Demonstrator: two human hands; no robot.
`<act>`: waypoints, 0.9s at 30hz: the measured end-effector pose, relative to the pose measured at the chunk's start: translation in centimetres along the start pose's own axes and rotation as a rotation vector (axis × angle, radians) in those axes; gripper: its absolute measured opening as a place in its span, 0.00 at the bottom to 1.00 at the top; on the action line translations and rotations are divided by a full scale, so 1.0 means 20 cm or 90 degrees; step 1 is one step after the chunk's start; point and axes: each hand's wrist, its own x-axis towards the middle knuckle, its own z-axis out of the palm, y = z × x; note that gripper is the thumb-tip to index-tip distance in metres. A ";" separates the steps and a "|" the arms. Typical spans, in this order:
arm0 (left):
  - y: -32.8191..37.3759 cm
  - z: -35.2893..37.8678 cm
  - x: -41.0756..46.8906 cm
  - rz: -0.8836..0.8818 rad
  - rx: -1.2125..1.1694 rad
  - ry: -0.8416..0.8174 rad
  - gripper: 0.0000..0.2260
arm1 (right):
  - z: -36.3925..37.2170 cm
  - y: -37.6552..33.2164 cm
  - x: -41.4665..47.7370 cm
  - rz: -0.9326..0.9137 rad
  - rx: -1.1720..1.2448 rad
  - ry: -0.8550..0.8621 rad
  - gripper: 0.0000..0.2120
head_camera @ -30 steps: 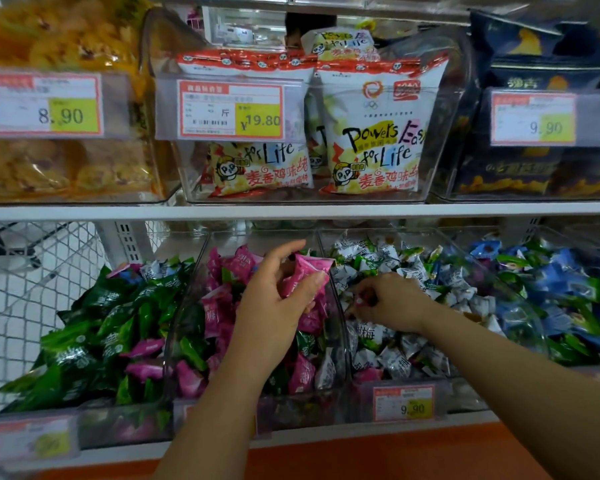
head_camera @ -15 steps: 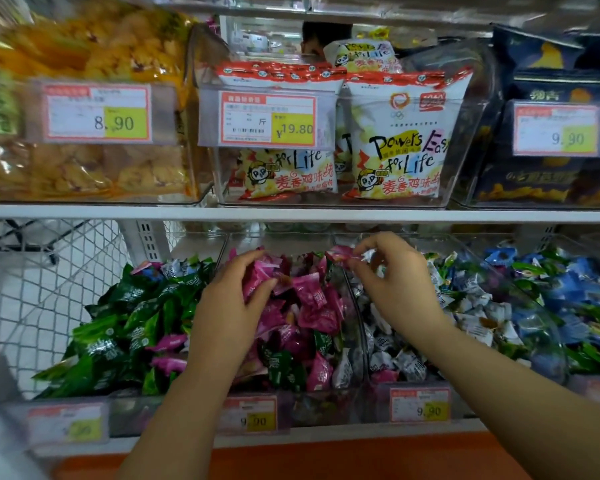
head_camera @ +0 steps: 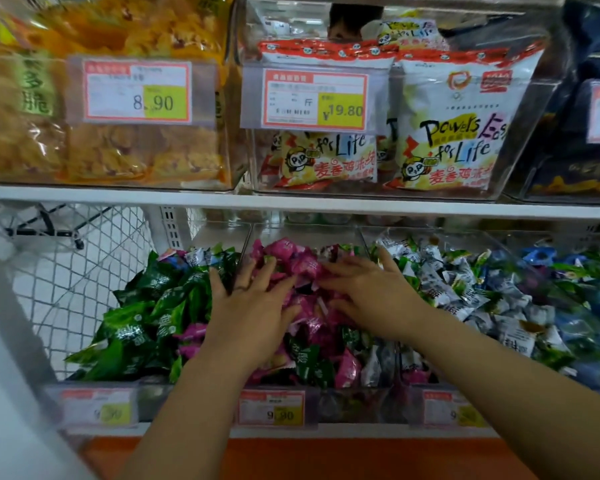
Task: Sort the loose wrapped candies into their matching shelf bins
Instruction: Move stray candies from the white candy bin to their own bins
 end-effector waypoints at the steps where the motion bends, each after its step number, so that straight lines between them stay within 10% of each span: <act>1: 0.00 0.00 0.00 -0.001 -0.008 0.009 0.24 | 0.00 0.01 0.03 0.014 0.002 -0.007 0.20; 13: 0.23 -0.06 -0.01 0.095 -0.254 0.169 0.17 | -0.18 0.20 -0.31 0.064 0.389 0.086 0.16; 21: 0.47 0.00 -0.02 0.207 -0.337 0.058 0.14 | -0.06 0.30 -0.60 0.062 0.380 -0.244 0.15; 27: 0.49 0.03 -0.01 0.193 -0.344 0.047 0.13 | -0.01 0.29 -0.56 0.105 0.386 -0.288 0.18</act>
